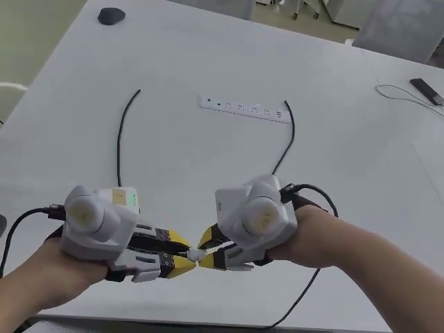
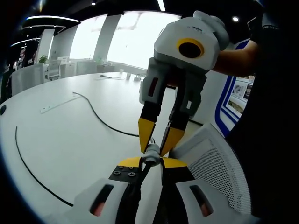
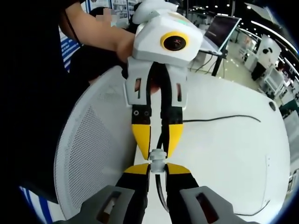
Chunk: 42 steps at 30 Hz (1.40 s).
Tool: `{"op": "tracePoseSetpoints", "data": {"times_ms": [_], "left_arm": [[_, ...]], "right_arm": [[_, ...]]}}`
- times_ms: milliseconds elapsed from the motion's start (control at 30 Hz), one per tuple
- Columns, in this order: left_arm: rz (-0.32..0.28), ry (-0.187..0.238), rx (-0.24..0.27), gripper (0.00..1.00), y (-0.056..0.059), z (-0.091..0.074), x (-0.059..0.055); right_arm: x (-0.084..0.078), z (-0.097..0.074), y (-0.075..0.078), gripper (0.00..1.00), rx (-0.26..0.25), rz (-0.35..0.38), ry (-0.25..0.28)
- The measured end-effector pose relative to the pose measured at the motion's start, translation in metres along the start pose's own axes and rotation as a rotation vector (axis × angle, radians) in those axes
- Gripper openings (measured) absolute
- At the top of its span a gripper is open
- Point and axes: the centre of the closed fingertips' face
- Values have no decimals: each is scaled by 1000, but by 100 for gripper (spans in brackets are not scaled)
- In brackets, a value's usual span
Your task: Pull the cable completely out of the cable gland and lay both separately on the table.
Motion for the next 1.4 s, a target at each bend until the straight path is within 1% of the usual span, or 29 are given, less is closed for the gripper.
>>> {"op": "tracePoseSetpoints", "data": {"times_ms": [67, 133, 167, 233, 267, 300, 333, 367, 433, 467, 500, 533, 567, 600, 633, 667, 700, 733, 800, 833, 900, 967, 1133, 1300, 1400], "left_arm": [[10, 4, -2, 15, 1, 0, 1], [13, 9, -3, 15, 1, 0, 3], [18, 11, 0, 15, 2, 0, 4], [35, 18, 1, 15, 3, 0, 6], [52, 16, -1, 15, 5, 0, 7], [61, 11, -1, 15, 5, 0, 7], [74, 7, 2, 15, 6, 0, 7], [82, 7, 2, 15, 6, 0, 8], [96, 3, 4, 15, 6, 0, 8], [101, 2, 8, 15, 5, 0, 9], [102, 1, 9, 15, 5, 0, 9], [108, 0, 12, 15, 5, 0, 10], [114, 1, 16, 15, 5, -1, 11], [115, 1, 17, 15, 5, -1, 11], [122, 1, 21, 15, 5, -1, 13], [131, -1, 25, 15, 5, -1, 13], [135, -5, 30, 15, 4, -2, 13], [135, -7, 34, 15, 3, -2, 13], [137, -7, 40, 15, 4, -3, 14], [138, -7, 42, 15, 4, -3, 15], [139, -7, 44, 15, 5, -4, 15], [138, -10, 47, 15, 5, -4, 15], [130, -24, 58, 15, 3, -3, 14], [130, -26, 58, 15, 2, -1, 14], [126, -27, 61, 15, 1, 0, 15]], "right_arm": [[0, -1, 0, 8, 3, 29, 15], [0, -4, 2, 9, 9, 92, 34], [0, -6, 4, 10, 10, 112, 49], [2, -10, 5, 12, 28, 170, 84], [3, -12, 5, 13, 42, 203, 99], [1, -15, 6, 13, 64, 253, 117], [-1, -16, 8, 14, 70, 280, 125], [-2, -19, 10, 17, 89, 330, 151], [-2, -23, 12, 17, 129, 406, 187], [0, -26, 16, 16, 149, 454, 225], [2, -28, 19, 15, 161, 487, 258], [3, -30, 21, 16, 191, 551, 286], [3, -31, 21, 16, 217, 577, 297], [2, -32, 17, 15, 254, 587, 299], [1, -30, 19, 14, 257, 588, 304], [2, -29, 15, 14, 288, 611, 303], [3, -29, 12, 15, 318, 618, 316], [3, -27, 11, 15, 337, 638, 315], [3, -23, 9, 17, 369, 654, 318], [2, -21, 10, 17, 375, 670, 312], [-1, -16, 10, 18, 384, 667, 308], [1, -15, 9, 16, 412, 684, 318], [4, -17, 5, 11, 475, 691, 338], [5, -17, 8, 9, 491, 693, 355], [4, -17, 9, 9, 496, 709, 362]]}}
Point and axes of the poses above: the centre of the closed fingertips' face, and the gripper's own axes: z roughly forward along the fingers, y roughly to its right, x roughly out of its top, and after that the axes turned 8 degrees about -x, right-handed
